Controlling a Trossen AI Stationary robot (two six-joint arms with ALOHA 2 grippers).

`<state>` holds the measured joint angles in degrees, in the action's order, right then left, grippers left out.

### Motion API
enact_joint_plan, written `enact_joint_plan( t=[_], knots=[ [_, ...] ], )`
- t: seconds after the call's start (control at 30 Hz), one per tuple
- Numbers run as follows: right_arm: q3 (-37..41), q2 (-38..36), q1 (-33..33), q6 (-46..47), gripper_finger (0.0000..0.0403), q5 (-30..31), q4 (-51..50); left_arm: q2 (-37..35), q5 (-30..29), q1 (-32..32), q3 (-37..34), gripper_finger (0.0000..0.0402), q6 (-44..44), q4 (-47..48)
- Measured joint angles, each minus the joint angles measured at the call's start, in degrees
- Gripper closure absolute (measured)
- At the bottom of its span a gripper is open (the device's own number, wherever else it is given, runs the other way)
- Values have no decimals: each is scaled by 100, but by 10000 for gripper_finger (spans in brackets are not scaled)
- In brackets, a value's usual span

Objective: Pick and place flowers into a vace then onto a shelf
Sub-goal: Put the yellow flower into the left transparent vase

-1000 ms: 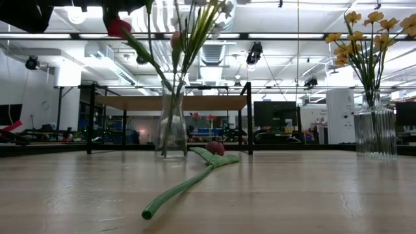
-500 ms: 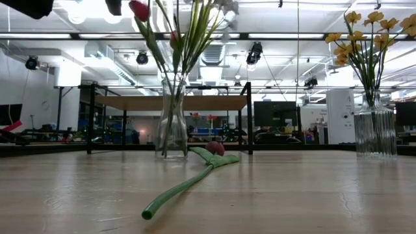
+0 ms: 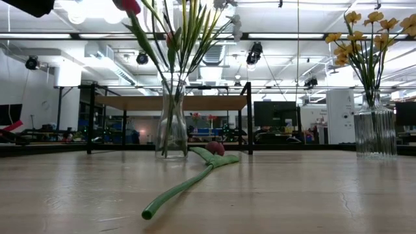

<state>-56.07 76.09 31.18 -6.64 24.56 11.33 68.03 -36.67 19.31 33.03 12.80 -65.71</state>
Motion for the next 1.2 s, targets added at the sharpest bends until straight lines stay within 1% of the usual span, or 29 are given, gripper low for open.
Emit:
enact_joint_plan(
  t=[0.17,0.3,0.67,0.93,1.2],
  knots=[
    [0,0,-9,-1,337,0,0,248,-23,-2,5,401,35,-145],
    [0,0,-9,1,336,0,0,473,-32,-2,43,401,433,-295],
    [0,3,-13,1,329,-1,2,928,-31,-29,80,401,514,-398],
    [0,7,-11,1,339,-4,2,1001,-31,-33,77,401,664,-303],
    [0,13,-11,1,334,-5,2,1004,-32,-66,5,401,834,-28]
  ],
)
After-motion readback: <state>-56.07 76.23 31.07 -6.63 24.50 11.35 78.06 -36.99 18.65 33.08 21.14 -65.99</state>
